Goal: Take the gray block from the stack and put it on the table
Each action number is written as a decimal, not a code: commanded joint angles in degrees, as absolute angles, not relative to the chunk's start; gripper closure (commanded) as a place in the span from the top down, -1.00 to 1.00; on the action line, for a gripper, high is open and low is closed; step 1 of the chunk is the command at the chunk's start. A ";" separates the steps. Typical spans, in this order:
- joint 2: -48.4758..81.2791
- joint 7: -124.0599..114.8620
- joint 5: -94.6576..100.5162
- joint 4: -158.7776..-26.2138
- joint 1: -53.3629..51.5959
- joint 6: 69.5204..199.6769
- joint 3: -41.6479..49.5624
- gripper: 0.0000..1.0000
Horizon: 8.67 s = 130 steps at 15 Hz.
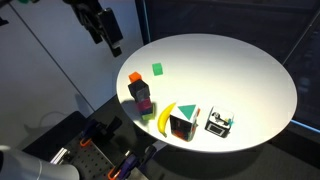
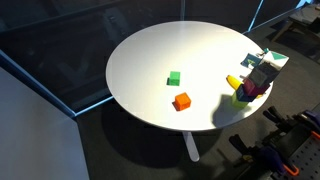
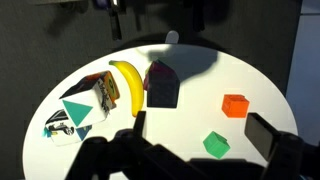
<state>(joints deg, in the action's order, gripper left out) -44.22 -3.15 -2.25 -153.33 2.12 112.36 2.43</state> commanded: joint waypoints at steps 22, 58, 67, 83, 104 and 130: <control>-20.16 -19.91 2.10 -144.24 4.31 122.30 -1.57 1.00; -16.62 -16.50 1.21 -155.00 4.57 135.36 -0.43 1.00; -15.95 -14.16 1.16 -156.54 4.59 138.07 0.23 1.00; -16.99 -12.43 1.42 -153.65 4.36 131.26 0.33 -0.41; 8.52 -16.23 2.99 -130.62 -0.37 135.40 -1.23 -0.41; 17.31 -8.65 6.29 -135.00 -5.82 146.07 -0.35 -0.41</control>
